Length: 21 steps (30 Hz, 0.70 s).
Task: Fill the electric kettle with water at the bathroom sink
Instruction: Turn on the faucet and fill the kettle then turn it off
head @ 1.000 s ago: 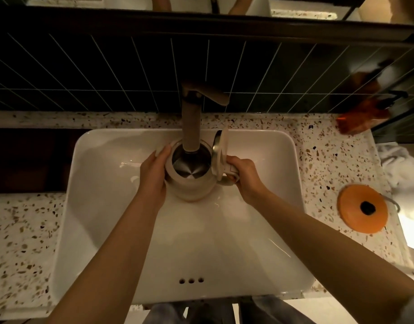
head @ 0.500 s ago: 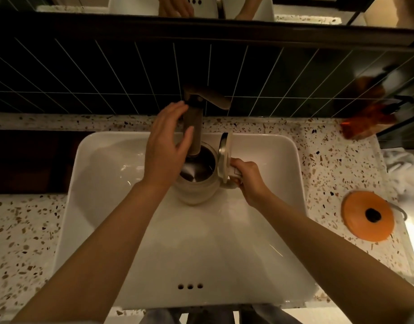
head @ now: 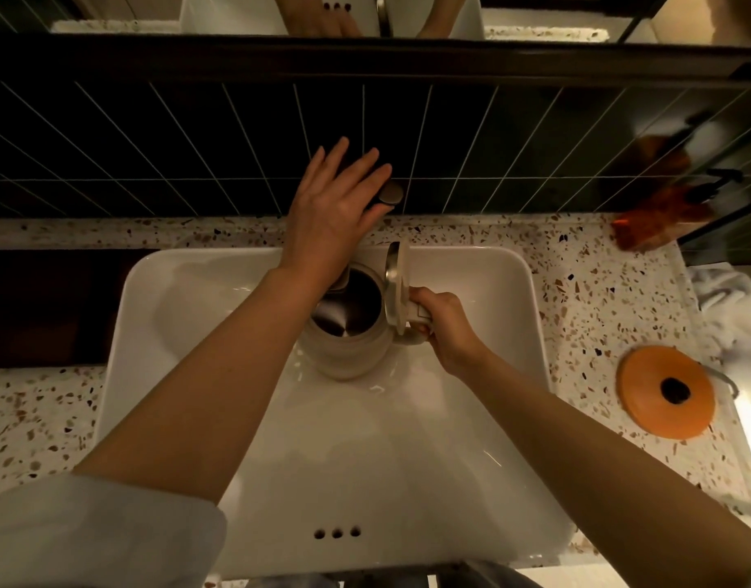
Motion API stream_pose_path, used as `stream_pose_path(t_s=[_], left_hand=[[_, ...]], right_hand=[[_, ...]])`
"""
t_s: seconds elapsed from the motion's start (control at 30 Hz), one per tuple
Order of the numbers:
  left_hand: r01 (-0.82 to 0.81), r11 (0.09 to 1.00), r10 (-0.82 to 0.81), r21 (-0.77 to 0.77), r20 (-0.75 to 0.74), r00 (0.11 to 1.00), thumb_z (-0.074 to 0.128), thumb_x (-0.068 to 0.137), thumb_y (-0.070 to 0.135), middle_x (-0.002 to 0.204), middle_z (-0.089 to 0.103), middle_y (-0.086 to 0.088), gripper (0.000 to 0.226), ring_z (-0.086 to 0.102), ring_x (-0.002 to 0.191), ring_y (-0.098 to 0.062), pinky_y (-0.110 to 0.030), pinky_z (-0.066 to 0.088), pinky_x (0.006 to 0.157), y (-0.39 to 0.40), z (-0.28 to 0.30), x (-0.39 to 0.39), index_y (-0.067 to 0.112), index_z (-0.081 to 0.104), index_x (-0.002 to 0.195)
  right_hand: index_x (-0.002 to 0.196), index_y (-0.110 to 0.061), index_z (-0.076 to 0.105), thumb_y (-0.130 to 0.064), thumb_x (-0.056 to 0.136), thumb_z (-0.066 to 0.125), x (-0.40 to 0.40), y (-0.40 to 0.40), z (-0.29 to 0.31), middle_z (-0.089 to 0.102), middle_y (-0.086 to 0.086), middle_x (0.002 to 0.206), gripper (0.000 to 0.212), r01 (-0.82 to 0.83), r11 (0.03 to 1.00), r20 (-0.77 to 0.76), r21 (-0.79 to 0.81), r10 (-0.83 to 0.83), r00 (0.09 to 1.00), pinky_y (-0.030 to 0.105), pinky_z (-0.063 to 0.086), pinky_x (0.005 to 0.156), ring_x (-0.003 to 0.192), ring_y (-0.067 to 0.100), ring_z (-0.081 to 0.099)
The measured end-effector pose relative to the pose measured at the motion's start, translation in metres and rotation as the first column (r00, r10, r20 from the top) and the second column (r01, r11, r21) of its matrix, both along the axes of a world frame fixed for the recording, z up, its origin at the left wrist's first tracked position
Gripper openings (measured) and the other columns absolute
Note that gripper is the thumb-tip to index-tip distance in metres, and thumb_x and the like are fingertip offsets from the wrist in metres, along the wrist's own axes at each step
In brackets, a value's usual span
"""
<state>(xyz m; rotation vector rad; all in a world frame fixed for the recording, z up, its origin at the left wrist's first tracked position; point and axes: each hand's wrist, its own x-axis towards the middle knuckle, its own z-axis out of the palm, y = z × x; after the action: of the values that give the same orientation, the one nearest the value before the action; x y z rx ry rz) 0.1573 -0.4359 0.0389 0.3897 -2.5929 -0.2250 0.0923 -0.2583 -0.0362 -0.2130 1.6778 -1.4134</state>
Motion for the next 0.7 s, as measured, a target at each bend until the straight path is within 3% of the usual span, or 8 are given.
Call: stream_pose_path(t_s=[0.13,0.27,0.47,0.6,0.7], left_hand=[[0.005,0.999,-0.006,-0.038,-0.012,1.000,0.066,0.089,0.015,0.130,0.063,-0.023,0.040,0.049,0.127,-0.050,-0.065,0.036,0.105,0.005,-0.002,-0.011,0.000,0.063,0.125],[-0.062,0.992,0.067,0.108,-0.045,0.997,0.060,0.093,0.020,0.134,0.060,-0.022,0.041,0.047,0.131,-0.047,-0.060,0.031,0.111,0.006,0.005,-0.014,0.002,0.060,0.130],[-0.063,0.959,0.068,0.276,-0.008,0.998,0.058,0.095,0.024,0.143,0.053,-0.017,0.045,0.038,0.139,-0.039,-0.048,0.019,0.116,0.002,0.013,-0.012,0.006,0.054,0.137],[-0.047,0.905,0.057,0.423,-0.012,0.998,0.062,0.093,0.029,0.153,0.042,-0.014,0.058,0.025,0.146,-0.031,-0.044,0.013,0.120,0.002,0.013,-0.005,0.009,0.043,0.145],[-0.125,0.776,0.210,0.618,-0.065,0.976,0.063,0.093,0.030,0.158,0.034,-0.005,0.063,0.018,0.149,-0.020,-0.041,0.017,0.121,0.008,0.006,0.015,0.016,0.037,0.149]], right_hand=[[0.056,-0.007,0.056,-0.042,0.072,0.060,-0.012,0.002,-0.006,0.046,0.009,0.048,0.040,-0.003,1.000,-0.004,0.024,0.003,1.000,0.029,0.034,0.058,0.050,0.016,0.044],[0.082,0.001,0.065,-0.043,0.073,0.060,-0.011,0.002,-0.004,0.050,0.021,0.072,0.046,0.007,1.000,-0.002,0.014,-0.007,1.000,0.036,0.035,0.065,0.069,0.029,0.043],[0.086,0.002,0.066,-0.035,0.080,0.059,-0.009,0.002,0.001,0.051,0.022,0.077,0.039,0.024,0.999,-0.002,0.025,-0.024,1.000,0.041,0.033,0.072,0.075,0.030,0.045],[0.091,0.014,0.066,-0.030,0.086,0.057,-0.007,0.003,0.002,0.052,0.024,0.081,0.046,0.019,1.000,-0.008,0.020,-0.019,1.000,0.042,0.034,0.074,0.077,0.031,0.046],[0.087,0.005,0.066,-0.027,0.088,0.056,-0.007,0.002,0.006,0.051,0.022,0.079,0.033,0.022,0.999,-0.015,0.027,-0.021,1.000,0.042,0.032,0.072,0.076,0.031,0.043]])
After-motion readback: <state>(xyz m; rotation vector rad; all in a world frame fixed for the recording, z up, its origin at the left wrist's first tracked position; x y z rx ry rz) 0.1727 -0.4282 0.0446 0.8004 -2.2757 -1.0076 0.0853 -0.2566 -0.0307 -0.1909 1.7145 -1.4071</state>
